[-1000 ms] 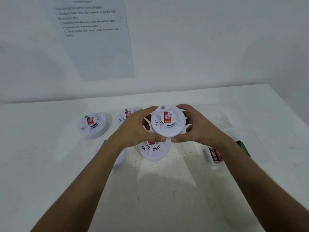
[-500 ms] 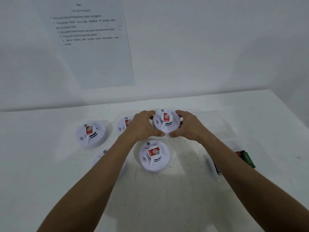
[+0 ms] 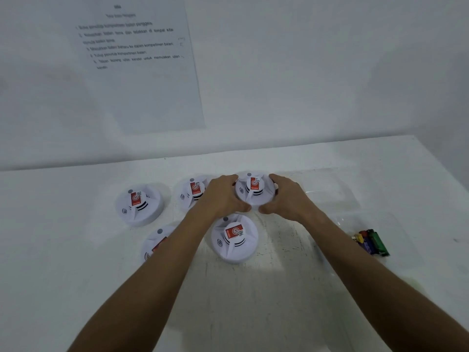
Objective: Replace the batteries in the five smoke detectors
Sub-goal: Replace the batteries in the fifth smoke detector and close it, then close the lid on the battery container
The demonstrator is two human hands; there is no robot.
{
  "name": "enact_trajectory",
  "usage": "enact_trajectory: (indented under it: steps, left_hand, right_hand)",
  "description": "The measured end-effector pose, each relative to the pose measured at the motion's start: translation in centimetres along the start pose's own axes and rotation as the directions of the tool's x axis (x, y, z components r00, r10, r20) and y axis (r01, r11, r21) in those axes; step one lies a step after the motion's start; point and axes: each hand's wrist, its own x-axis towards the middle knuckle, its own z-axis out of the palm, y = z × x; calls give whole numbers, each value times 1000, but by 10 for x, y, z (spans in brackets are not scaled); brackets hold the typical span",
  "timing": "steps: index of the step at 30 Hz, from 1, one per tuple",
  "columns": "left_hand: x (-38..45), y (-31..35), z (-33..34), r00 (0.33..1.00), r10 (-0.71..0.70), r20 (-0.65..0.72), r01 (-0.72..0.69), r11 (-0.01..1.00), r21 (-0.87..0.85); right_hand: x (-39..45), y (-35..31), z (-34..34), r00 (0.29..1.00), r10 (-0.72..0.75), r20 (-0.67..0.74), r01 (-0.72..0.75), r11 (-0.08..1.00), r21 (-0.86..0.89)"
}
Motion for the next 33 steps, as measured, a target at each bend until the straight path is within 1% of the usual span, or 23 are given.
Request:
enact_trajectory:
  steps: [2, 4, 5, 7, 10, 13, 15, 19, 21, 24, 26, 30, 31, 33]
  left_hand:
    - [-5, 6, -4, 1000, -14, -18, 14, 1000, 23]
    - [-17, 15, -8, 997, -24, -72, 23, 1000, -21]
    - [-25, 21, -9, 995, -26, -100, 21, 999, -49]
    - [-43, 36, -8, 990, 21, -139, -29, 998, -61]
    - [-69, 58, 2, 982, 67, -174, -80, 994, -70]
    - [-97, 78, 22, 977, 97, -188, -121, 985, -122]
    - [-117, 94, 37, 969, 114, -220, -152, 975, -161]
    - [-157, 124, 82, 948, 164, -274, -224, 952, -206]
    - [-179, 134, 109, 936, 157, -315, -231, 949, -216]
    - [-205, 144, 145, 932, 84, -353, -168, 962, -215]
    - [-215, 147, 165, 946, 14, -325, -76, 981, -178]
    - [-225, 154, 195, 985, -139, -105, 122, 980, -160]
    - [-226, 155, 201, 985, -157, -66, 145, 977, -155]
    - [-228, 157, 208, 984, -174, -36, 168, 976, -138]
  right_hand:
    - [-7, -5, -5, 1000, -17, 2, 17, 1000, 0]
    - [-18, -5, -13, 1000, -28, 9, 28, 1000, -9]
    - [-23, -2, -17, 999, -39, -13, 39, 999, 15]
    - [-39, 7, -23, 994, -71, -87, 80, 992, 100]
    - [-69, 22, -34, 986, -104, -126, 125, 977, 173]
    - [-102, 43, -46, 973, -137, -185, 175, 964, 202]
    - [-125, 61, -54, 970, -139, -200, 183, 958, 222]
    - [-178, 112, -67, 952, -140, -273, 192, 966, 175]
    - [-208, 141, -72, 949, -122, -291, 178, 968, 176]
    - [-243, 180, -77, 958, -60, -280, 119, 973, 197]
    - [-254, 200, -78, 972, -21, -233, 66, 981, 184]
    - [-258, 226, -75, 999, 4, -47, 3, 989, 147]
    - [-258, 228, -74, 1000, -3, -10, 5, 988, 151]
    - [-257, 232, -72, 999, -30, 26, 25, 987, 158]
